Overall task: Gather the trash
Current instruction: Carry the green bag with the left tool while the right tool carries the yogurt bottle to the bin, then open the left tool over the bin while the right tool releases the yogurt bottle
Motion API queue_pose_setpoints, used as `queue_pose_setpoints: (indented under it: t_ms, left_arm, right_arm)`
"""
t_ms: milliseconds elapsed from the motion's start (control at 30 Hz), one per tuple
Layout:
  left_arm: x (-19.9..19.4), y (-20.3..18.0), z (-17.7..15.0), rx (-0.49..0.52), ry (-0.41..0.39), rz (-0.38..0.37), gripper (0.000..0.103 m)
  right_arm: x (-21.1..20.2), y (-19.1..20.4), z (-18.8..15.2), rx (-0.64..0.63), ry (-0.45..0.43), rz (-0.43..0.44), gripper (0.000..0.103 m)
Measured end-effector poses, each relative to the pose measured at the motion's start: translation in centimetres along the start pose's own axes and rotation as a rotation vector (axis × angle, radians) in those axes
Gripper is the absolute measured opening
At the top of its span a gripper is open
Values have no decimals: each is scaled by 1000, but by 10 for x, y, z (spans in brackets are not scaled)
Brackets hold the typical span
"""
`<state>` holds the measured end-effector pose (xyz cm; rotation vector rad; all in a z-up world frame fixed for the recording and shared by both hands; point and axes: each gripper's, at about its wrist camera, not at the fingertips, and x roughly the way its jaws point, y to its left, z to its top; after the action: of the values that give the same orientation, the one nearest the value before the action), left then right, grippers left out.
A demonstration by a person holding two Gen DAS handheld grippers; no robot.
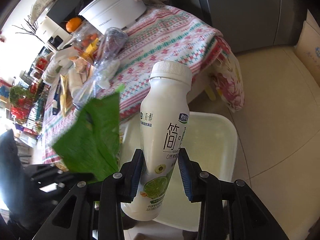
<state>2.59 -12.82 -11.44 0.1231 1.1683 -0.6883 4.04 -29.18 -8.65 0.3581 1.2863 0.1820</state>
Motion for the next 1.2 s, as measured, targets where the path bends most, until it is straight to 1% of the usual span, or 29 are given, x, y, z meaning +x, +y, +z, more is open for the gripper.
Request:
queue_pose_setpoints:
  t_ms: [100, 167, 300, 400, 533, 667, 700, 767, 833, 900, 933, 1100, 1133, 1200]
  left_arm:
    - [15, -1, -4, 10, 21, 33, 3]
    - [21, -1, -5, 9, 20, 37, 3]
    - [28, 0, -7, 12, 24, 28, 4]
    - [36, -2, -12, 20, 31, 21, 5]
    - [54, -4, -11, 48, 47, 11, 5]
    - [64, -12, -16, 61, 66, -17, 6]
    - [65, -13, -17, 66, 71, -15, 8]
    - [65, -15, -20, 67, 76, -4, 16]
    - [66, -14, -15, 58, 77, 6, 39]
    - [58, -15, -15, 58, 57, 41, 51]
    - [52, -14, -15, 58, 47, 51, 53]
    - [17, 3, -14, 23, 10, 55, 57]
    - [10, 7, -15, 15, 3, 68, 62]
    - [-2, 17, -17, 1, -11, 93, 65]
  right_arm:
    - [3, -6, -3, 6, 13, -13, 37]
    - [5, -9, -6, 8, 22, -19, 37]
    - [5, -15, -9, 18, 28, -33, 37]
    - [3, -22, -9, 26, 19, -60, 37]
    - [0, -31, -11, 38, 11, -88, 37]
    - [-3, -35, -12, 37, 3, -112, 37]
    - [-3, -35, -12, 36, 3, -116, 37]
    - [-3, -36, -12, 35, 2, -125, 37]
    - [-2, -37, -12, 36, 2, -129, 37]
    - [-2, -39, -12, 38, 3, -131, 37]
    - [-3, -39, -12, 38, 2, -133, 37]
    - [-3, -37, -12, 31, 2, -141, 37]
    - [-2, -36, -12, 28, 5, -140, 37]
    - [1, -33, -12, 20, 15, -140, 37]
